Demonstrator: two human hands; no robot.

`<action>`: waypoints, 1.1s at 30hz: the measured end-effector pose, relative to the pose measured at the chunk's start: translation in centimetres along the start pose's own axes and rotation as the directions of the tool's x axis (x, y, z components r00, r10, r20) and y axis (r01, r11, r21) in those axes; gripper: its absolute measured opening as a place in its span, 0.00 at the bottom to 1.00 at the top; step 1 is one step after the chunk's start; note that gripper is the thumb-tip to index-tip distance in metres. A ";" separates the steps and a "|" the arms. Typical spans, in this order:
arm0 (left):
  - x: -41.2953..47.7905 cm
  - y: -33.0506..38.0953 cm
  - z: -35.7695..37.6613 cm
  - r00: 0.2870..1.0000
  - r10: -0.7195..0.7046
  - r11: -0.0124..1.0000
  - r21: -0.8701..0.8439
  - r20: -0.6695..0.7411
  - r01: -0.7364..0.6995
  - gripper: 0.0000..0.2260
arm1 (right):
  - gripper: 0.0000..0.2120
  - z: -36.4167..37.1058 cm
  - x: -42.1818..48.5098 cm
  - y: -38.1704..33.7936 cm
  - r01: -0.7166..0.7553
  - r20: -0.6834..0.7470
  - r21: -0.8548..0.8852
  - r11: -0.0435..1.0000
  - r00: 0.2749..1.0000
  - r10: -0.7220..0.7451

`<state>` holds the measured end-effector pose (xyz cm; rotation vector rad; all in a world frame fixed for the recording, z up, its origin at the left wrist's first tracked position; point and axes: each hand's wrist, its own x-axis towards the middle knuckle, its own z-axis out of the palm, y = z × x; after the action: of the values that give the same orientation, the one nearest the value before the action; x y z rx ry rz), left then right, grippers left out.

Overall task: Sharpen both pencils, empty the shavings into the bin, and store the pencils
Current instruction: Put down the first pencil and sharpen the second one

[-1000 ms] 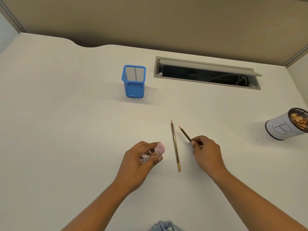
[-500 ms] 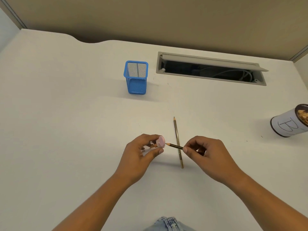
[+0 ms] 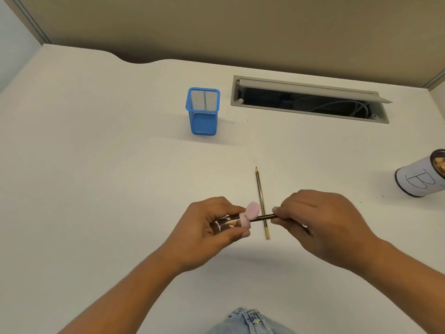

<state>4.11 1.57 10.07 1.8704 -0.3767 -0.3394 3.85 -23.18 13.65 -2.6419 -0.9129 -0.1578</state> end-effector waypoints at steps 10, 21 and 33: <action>-1.1 1.7 -0.4 0.965 0.251 0.953 0.155 0.082 -0.261 0.12 | 0.09 -4.1 1.9 -2.1 -0.719 0.627 0.370 0.588 0.661 0.413; -1.9 3.1 -0.9 1.000 -0.019 0.966 -0.259 -0.004 0.017 0.06 | 0.12 -6.2 0.8 -1.5 0.087 0.010 -0.283 0.955 0.996 -0.087; -2.1 2.8 -0.7 0.964 0.267 0.954 0.140 0.007 -0.266 0.09 | 0.13 -6.6 1.7 -2.6 -0.574 0.499 0.097 0.813 0.735 0.459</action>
<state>2.30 2.21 13.01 1.9271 -0.6519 -0.1206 3.60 -22.63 20.88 -2.6111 -0.2308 0.7019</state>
